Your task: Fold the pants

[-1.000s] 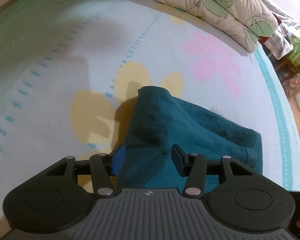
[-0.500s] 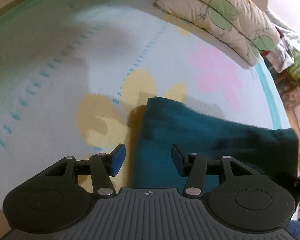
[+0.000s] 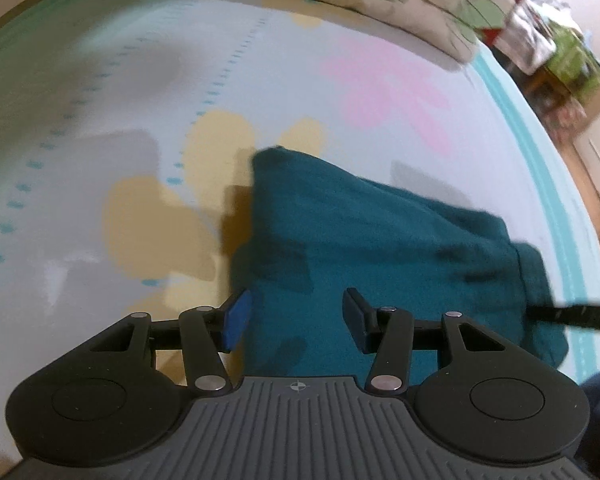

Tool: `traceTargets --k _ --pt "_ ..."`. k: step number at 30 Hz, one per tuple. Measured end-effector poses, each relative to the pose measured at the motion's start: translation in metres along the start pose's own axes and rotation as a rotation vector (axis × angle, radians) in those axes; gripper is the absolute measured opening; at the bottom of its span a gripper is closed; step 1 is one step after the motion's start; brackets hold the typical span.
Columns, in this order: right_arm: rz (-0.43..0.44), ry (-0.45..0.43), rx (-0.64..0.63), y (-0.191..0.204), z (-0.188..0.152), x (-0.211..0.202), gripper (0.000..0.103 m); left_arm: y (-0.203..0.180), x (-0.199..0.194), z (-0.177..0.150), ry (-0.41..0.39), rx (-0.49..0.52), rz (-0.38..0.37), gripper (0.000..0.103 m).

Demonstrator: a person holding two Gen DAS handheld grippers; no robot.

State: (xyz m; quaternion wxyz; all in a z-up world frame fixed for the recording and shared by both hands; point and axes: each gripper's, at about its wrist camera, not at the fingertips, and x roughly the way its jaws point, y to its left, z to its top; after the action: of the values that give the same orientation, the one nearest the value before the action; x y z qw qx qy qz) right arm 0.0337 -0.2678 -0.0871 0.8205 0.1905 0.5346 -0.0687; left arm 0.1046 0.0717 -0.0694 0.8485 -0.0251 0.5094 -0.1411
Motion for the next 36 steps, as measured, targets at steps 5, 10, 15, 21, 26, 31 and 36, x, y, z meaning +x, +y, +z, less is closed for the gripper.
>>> traceTargets --k 5,10,15,21,26,31,36 --pt "-0.013 -0.014 -0.03 0.015 -0.002 0.007 0.056 -0.034 0.008 -0.015 0.019 0.198 0.036 0.049" --pt "-0.068 0.111 -0.009 0.007 -0.003 0.038 0.056 -0.04 0.027 -0.026 0.129 0.258 0.048 0.049" --pt "-0.013 0.155 0.11 -0.014 -0.002 0.039 0.06 -0.038 0.04 -0.03 0.192 0.257 0.056 0.049" --pt "-0.059 0.052 0.095 -0.017 0.006 0.014 0.061 -0.029 0.042 -0.03 0.195 0.208 0.049 0.049" --pt "0.029 -0.044 0.06 -0.004 0.011 0.001 0.061 -0.028 0.045 -0.029 0.195 0.216 0.058 0.05" --pt "0.095 -0.036 -0.031 0.014 0.019 0.023 0.062 -0.032 0.044 -0.03 0.192 0.223 0.059 0.05" --pt "0.081 -0.008 -0.088 0.035 0.02 0.04 0.058 -0.033 0.043 -0.03 0.194 0.226 0.06 0.05"
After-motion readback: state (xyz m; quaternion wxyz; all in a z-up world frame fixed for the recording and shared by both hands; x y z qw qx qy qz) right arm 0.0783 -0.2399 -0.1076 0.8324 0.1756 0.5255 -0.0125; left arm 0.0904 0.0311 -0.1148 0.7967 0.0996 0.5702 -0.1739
